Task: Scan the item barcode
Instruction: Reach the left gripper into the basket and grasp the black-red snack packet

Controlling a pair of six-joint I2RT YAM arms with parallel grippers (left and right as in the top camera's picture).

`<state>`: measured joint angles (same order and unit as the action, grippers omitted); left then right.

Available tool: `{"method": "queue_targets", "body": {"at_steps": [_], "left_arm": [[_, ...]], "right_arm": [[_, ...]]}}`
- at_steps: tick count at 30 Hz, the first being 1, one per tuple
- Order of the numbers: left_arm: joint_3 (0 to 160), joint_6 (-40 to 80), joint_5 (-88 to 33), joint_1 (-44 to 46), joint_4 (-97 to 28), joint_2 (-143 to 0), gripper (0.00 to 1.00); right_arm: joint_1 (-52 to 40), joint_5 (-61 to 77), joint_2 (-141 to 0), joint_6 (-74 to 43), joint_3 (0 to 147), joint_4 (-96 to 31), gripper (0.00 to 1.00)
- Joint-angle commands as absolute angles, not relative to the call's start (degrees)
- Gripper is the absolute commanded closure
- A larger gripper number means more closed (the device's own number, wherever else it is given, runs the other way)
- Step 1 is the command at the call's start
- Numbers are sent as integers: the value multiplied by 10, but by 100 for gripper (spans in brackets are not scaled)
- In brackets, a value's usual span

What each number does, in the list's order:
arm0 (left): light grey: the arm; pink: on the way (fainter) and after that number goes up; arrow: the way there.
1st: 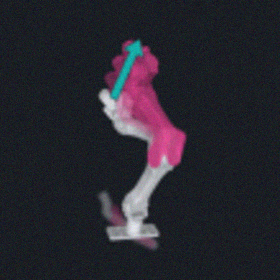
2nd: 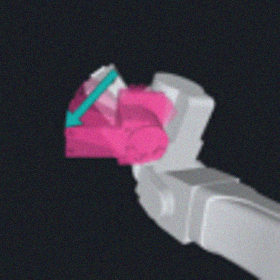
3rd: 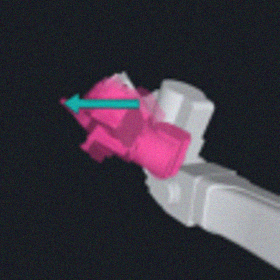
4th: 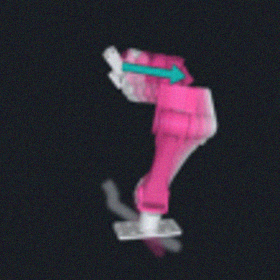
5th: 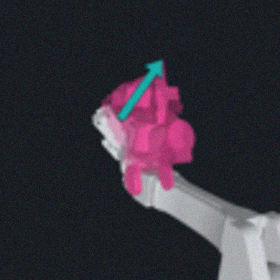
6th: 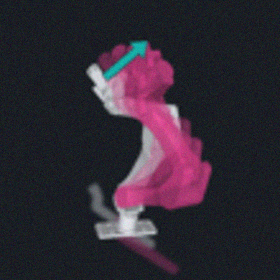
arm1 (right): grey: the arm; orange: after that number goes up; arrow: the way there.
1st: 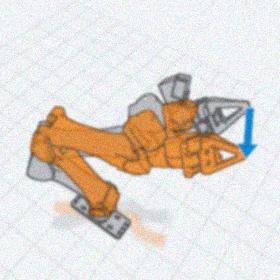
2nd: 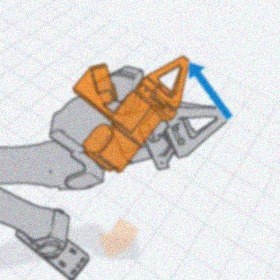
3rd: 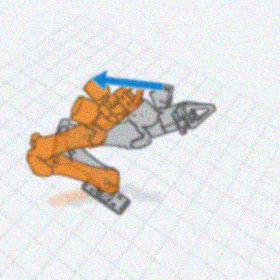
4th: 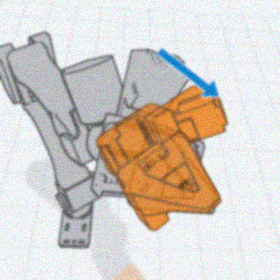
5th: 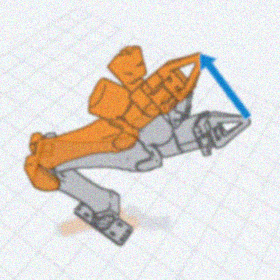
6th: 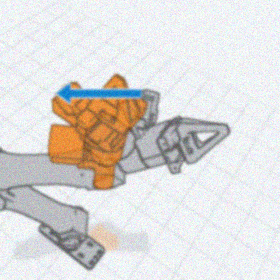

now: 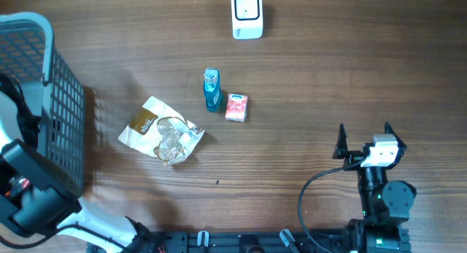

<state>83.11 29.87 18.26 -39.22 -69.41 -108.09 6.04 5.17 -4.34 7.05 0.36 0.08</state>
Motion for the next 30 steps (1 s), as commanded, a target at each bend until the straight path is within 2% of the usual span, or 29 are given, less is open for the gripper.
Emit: {"method": "queue_targets", "body": {"at_steps": [1,2,5,11,12,13,17,19,20,22,25,30], "left_arm": [[769,305,194,-401,-625,-1078,4],[747,305,194,-404,-585,-1078,0],[706,318,194,-405,-508,-1078,0],[664,367,194,-405,-491,-1078,0],[657,369,188,-405,-486,-1078,5],[649,369,158,-405,-479,-1078,14],[640,363,66,-401,-480,-1078,22],[640,362,70,-400,-476,-1078,42],[640,356,71,-400,-468,-1078,73],[640,315,68,-397,-455,-1078,96],[648,244,64,-376,-457,-1068,96],[675,248,76,-362,-480,-975,94]], "right_arm": [[58,60,-44,60,3,3,0],[58,61,-44,60,3,3,0],[58,61,-44,60,3,3,0],[58,61,-44,60,3,3,0],[58,61,-44,60,3,3,0],[58,61,-44,60,3,3,0],[58,60,-44,60,3,3,0],[58,61,-44,60,3,3,0],[58,61,-44,60,3,3,1],[58,61,-44,60,3,3,0],[58,61,-44,60,3,3,0],[58,61,-44,60,3,3,0]]}}
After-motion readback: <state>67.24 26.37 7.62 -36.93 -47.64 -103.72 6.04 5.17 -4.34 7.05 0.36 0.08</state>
